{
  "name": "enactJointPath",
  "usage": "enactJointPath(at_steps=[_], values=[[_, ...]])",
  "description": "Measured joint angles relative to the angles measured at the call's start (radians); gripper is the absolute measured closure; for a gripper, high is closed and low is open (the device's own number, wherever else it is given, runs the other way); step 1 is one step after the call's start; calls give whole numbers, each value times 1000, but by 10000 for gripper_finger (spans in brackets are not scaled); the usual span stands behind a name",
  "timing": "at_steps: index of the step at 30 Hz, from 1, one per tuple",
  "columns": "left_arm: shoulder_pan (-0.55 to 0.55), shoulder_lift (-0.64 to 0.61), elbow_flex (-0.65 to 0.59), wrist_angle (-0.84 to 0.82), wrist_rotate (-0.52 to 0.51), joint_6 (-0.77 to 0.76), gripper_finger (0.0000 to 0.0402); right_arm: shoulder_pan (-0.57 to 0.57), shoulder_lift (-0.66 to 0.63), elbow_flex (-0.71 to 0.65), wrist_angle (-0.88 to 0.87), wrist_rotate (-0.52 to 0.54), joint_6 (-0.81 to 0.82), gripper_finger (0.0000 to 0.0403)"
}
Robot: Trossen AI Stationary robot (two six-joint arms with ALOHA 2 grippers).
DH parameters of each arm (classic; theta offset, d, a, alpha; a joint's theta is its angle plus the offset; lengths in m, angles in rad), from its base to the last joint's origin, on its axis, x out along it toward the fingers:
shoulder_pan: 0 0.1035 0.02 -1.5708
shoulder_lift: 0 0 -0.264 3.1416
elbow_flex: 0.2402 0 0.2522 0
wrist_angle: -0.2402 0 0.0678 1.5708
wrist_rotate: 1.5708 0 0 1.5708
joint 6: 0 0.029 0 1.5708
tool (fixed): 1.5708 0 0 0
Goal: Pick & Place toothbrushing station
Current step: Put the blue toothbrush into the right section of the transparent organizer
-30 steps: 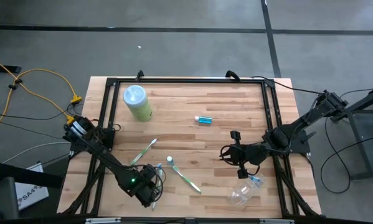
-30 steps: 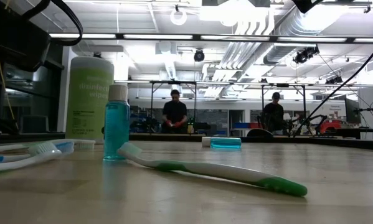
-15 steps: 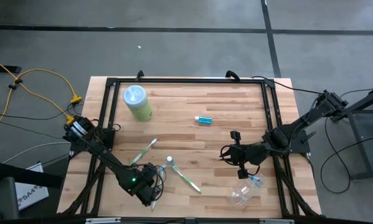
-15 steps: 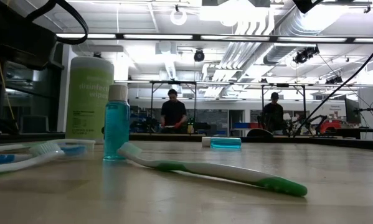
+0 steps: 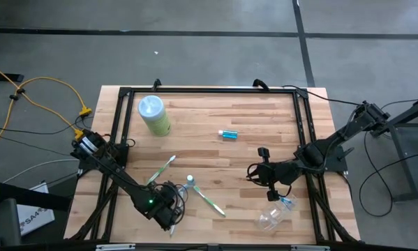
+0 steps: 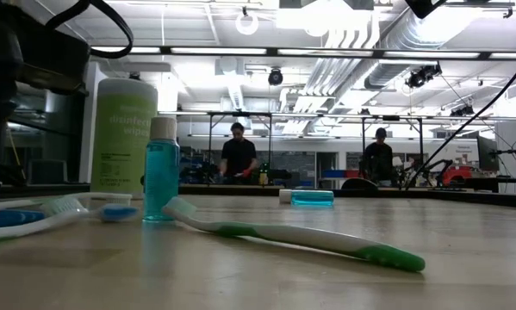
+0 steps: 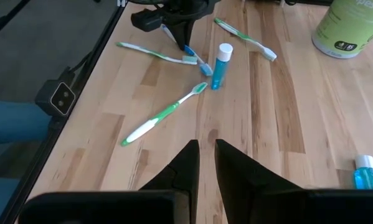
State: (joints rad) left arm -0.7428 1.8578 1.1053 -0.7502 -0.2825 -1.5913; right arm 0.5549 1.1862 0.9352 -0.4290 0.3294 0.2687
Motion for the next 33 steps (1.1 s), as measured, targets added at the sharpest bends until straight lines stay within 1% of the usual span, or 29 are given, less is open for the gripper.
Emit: enactJointPath(at_steps=[4,11,15,20,25,28,33], values=[[-31,-17,0,-39,-17,-71,397,0,0,0,0,0,0,359],[-105,-79,-5,-112,-104,-188,398,0,0,0,0,0,0,359],[-136,-93,-4,-152,-159,-237,398,0,0,0,0,0,0,359],[-154,-124,-3,-176,-218,-239,398,0,0,0,0,0,0,359],[-159,-167,-1,-258,-236,-242,398,0,0,0,0,0,0,359],[-159,-196,-1,-304,-302,-231,399,0,0,0,10,0,0,359],[-159,-255,-1,-330,-448,-146,399,0,0,0,45,0,-3,359]])
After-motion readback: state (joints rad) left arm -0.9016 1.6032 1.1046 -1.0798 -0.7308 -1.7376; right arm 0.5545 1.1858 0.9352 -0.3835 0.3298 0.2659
